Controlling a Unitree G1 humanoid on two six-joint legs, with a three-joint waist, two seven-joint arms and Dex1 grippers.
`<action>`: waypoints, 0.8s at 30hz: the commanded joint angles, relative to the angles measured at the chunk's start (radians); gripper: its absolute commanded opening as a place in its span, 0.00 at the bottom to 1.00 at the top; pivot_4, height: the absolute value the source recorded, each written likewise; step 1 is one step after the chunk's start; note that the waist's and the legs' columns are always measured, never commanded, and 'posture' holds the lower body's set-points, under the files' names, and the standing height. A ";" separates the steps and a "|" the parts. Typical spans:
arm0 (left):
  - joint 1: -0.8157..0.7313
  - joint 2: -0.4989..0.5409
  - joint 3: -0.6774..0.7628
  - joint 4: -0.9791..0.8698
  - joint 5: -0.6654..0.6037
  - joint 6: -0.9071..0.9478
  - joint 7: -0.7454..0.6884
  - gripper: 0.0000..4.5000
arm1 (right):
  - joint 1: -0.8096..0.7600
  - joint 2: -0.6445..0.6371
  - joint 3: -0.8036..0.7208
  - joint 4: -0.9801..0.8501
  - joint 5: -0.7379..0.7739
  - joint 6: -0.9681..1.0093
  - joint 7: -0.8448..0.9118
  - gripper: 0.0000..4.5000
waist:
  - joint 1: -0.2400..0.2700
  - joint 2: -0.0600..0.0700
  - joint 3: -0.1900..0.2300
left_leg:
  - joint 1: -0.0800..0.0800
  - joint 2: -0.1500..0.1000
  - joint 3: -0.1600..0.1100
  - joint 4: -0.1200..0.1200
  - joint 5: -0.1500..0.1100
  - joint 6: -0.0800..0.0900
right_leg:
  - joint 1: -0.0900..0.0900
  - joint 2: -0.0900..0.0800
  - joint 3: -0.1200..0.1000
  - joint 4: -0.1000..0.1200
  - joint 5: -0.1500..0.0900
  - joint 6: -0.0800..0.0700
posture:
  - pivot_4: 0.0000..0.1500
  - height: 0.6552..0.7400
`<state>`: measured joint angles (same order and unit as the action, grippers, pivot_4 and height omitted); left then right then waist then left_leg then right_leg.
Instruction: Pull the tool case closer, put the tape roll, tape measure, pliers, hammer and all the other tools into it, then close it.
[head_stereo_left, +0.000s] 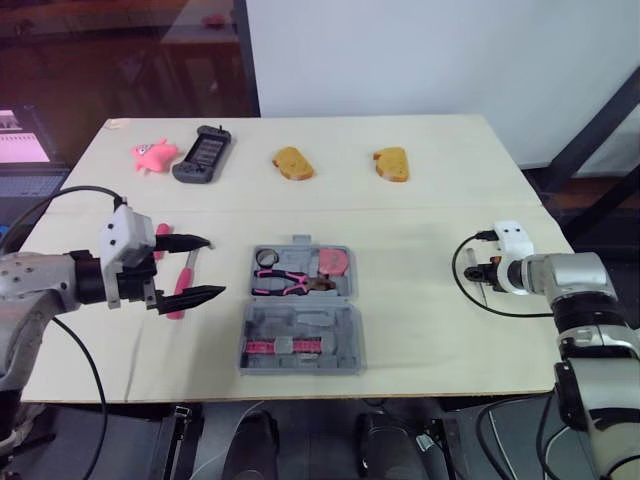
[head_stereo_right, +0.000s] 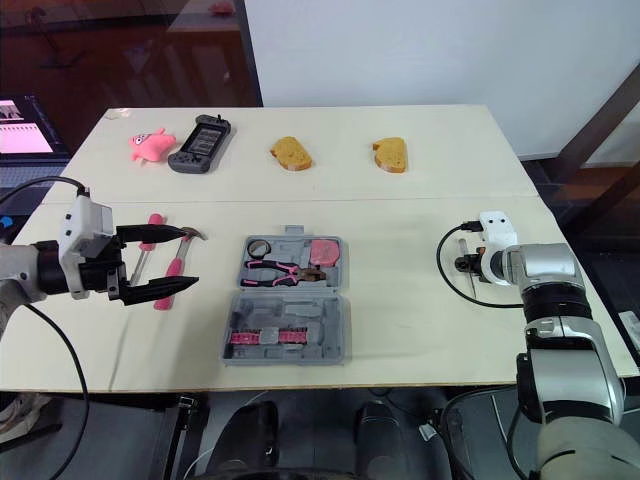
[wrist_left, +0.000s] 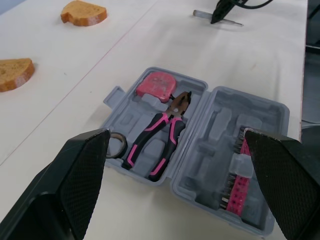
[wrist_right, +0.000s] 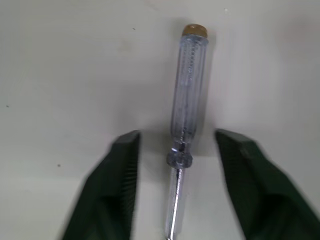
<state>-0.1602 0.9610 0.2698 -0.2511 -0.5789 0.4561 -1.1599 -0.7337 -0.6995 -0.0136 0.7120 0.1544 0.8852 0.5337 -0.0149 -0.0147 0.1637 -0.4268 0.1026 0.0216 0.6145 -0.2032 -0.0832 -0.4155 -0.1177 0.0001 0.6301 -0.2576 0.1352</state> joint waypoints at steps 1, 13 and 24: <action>-0.008 0.018 0.031 -0.026 -0.011 0.005 0.006 1.00 | -0.005 0.001 -0.003 -0.002 -0.015 -0.027 0.016 0.03 | 0.000 0.000 0.000 | 0.000 0.000 0.000 0.000 0.000 0.000 | 0.000 0.000 0.000 0.000 0.000 0.000 | 1.00 0.77; -0.001 0.020 0.030 -0.013 -0.006 -0.001 0.003 1.00 | 0.080 -0.036 0.020 -0.426 0.040 0.237 0.105 0.01 | 0.002 0.001 0.001 | 0.000 0.000 0.000 0.000 0.000 0.000 | -0.001 0.000 0.000 0.001 0.000 0.000 | 1.00 0.77; -0.001 0.020 0.011 0.006 0.003 -0.007 -0.013 1.00 | 0.223 -0.056 0.157 -0.829 0.089 0.359 0.142 0.01 | 0.004 0.001 0.001 | 0.000 0.000 0.000 0.000 0.000 0.000 | -0.001 0.000 0.000 0.000 -0.002 -0.003 | 1.00 0.77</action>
<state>-0.1526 0.9634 0.2673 -0.2411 -0.5767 0.4543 -1.1665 -0.5127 -0.7437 0.1326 -0.0664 0.2340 1.2331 0.6746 -0.0106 -0.0139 0.1646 -0.4271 0.1026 0.0215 0.6148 -0.2032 -0.0833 -0.4160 -0.1178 0.0001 0.6305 -0.2594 0.1320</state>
